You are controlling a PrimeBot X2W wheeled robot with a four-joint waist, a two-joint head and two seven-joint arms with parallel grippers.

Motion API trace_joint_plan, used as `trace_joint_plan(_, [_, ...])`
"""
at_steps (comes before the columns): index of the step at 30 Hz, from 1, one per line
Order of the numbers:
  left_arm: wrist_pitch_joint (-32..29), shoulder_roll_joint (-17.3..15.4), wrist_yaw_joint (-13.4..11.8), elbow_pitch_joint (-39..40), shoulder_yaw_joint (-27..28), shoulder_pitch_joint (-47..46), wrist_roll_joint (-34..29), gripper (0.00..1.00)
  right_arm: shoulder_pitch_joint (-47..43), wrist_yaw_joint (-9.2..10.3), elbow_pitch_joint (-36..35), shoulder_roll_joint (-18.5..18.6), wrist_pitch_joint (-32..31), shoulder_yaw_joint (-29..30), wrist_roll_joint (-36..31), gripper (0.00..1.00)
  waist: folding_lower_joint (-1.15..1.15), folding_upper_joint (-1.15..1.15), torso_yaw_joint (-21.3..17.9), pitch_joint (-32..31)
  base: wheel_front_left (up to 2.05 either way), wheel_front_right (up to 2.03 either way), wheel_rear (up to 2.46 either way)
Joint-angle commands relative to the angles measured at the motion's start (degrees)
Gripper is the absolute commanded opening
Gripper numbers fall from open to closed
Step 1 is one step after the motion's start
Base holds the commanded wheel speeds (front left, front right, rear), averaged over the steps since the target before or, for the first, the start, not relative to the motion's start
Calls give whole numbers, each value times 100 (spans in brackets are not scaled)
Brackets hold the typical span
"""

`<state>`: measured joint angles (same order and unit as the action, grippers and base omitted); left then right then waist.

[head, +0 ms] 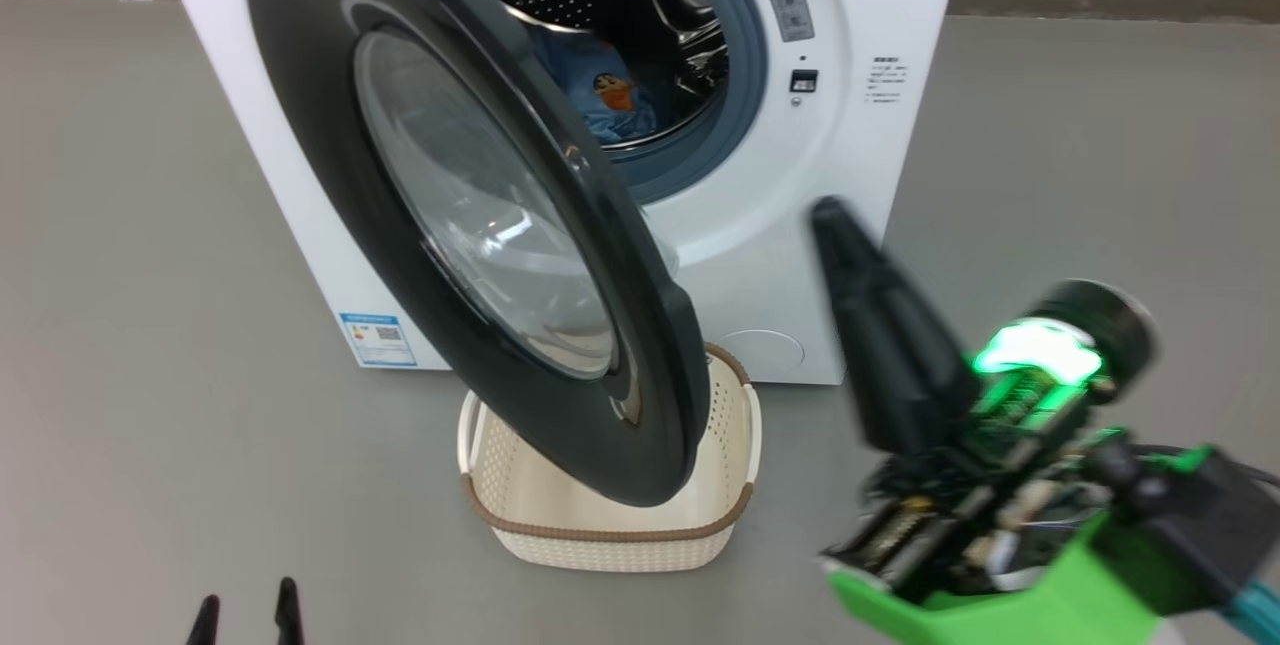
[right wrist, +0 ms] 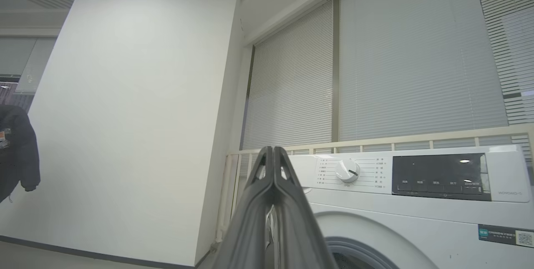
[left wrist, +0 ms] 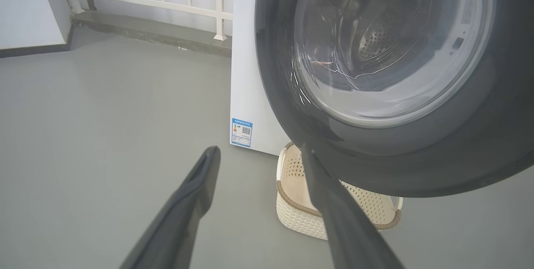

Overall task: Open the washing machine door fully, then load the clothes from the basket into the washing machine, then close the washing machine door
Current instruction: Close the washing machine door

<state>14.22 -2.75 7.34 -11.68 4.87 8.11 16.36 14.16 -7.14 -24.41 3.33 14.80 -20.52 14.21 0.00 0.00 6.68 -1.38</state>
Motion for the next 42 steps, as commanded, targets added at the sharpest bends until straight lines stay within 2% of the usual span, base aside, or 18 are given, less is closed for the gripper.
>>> trace_joint_plan(1, [78,-51,14,173,121,-258,-3,100,223,-35,37,-46,20,-342,152,0,0,0,100,23,0,0,0])
trace_joint_plan(4, [78,-40,14,190,23,-276,45,100,240,-35,595,-46,20,-649,607,0,0,0,228,52,0,0,0])
trace_joint_plan(5, [78,-40,14,190,23,-276,45,100,240,-35,595,-46,20,-649,607,0,0,0,228,52,0,0,0])
trace_joint_plan(11, [78,-27,14,154,-230,-373,120,100,199,-35,1927,-46,20,-1059,1044,0,0,0,499,147,0,0,0])
trace_joint_plan(16, [78,-22,14,132,-258,-439,183,100,228,-35,2582,-46,20,-1076,1389,0,0,0,612,206,0,0,0])
trace_joint_plan(20, [78,-19,14,146,-272,-504,218,100,311,-35,2997,-46,20,-960,1407,0,0,0,669,307,0,0,0])
trace_joint_plan(42, [78,-36,14,119,-276,-784,463,100,581,-35,3237,-46,20,-522,1173,0,0,0,693,854,0,0,0])
